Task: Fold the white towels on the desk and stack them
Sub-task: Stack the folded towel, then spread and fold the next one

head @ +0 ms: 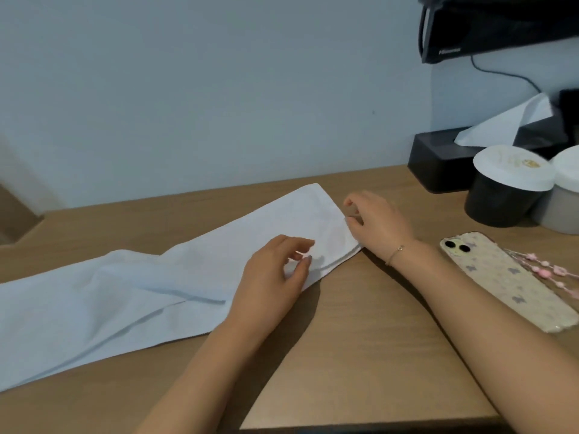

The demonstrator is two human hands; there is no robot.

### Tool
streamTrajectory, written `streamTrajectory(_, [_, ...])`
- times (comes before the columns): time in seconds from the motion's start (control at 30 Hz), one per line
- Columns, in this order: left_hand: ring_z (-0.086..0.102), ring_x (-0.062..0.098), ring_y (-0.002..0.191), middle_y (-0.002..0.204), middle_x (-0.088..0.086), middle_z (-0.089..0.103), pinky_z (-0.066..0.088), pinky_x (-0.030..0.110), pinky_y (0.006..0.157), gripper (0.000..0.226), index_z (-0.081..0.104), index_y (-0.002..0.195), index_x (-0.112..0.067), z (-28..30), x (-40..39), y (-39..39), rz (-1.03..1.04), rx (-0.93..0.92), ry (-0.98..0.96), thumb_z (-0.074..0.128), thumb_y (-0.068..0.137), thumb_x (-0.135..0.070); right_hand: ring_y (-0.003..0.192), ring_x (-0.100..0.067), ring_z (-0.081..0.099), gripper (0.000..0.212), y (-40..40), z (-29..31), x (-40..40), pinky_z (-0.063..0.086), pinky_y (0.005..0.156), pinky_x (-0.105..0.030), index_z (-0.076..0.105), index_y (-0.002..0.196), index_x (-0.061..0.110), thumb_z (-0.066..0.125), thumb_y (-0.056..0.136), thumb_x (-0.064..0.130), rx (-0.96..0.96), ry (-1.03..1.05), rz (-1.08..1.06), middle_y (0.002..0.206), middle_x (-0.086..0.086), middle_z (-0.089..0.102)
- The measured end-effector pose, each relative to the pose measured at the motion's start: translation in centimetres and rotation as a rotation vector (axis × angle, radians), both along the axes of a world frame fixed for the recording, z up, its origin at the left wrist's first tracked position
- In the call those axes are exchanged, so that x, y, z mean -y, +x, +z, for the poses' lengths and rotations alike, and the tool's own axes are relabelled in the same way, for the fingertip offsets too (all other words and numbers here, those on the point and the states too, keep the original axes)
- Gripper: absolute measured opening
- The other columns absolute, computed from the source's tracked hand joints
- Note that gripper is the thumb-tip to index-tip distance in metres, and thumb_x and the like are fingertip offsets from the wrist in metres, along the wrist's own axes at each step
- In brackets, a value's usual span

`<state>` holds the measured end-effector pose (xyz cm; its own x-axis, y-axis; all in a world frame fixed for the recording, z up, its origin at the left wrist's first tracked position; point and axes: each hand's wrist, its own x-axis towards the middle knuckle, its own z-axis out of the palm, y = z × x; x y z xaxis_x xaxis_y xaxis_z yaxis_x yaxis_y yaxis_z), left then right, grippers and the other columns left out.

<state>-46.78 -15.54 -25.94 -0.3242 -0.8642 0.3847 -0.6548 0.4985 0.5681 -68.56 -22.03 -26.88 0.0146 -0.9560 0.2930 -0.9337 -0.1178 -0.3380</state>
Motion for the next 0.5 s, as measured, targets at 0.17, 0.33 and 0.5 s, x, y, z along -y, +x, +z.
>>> streamTrajectory(0.17, [0.057, 0.002, 0.1, 0.105, -0.017, 0.064, 0.042, 0.017, 0.088, 0.017, 0.071, 0.104, -0.024, 1.3, -0.8, 7.8, 0.222, -0.056, -0.129, 0.062, 0.093, -0.014, 0.118, -0.018, 0.05, 0.025, 4.9, 0.3, -0.7, 0.046, 0.093, -0.039, 0.063, 0.118, 0.021, 0.051, 0.096, 0.024, 0.143, -0.091, 0.207, 0.125, 0.005, 0.059])
streamTrajectory(0.33, [0.051, 0.024, 0.118, 0.122, 0.003, 0.062, 0.037, 0.036, 0.098, 0.025, 0.064, 0.12, -0.018, 1.1, 0.1, 17.9, 0.682, -0.045, -0.131, 0.055, 0.096, -0.018, 0.147, -0.016, 0.015, 0.051, 9.8, -0.5, 0.7, 0.016, 0.118, -0.033, 0.034, 0.149, 0.023, 0.037, 0.102, 0.041, -0.014, 0.117, 0.35, 0.161, 0.004, 0.018])
streamTrajectory(0.5, [0.022, 0.032, 0.145, 0.159, 0.012, 0.023, 0.012, 0.057, 0.116, 0.06, 0.016, 0.155, -0.016, -2.3, 0.4, 23.1, 0.878, 0.212, 0.301, 0.029, 0.103, -0.043, 0.15, -0.014, -0.002, 0.058, 10.7, -2.3, 1.9, -0.001, 0.121, -0.035, 0.006, 0.156, 0.027, 0.017, 0.103, 0.049, -0.184, 0.285, 0.26, 0.163, 0.003, -0.004])
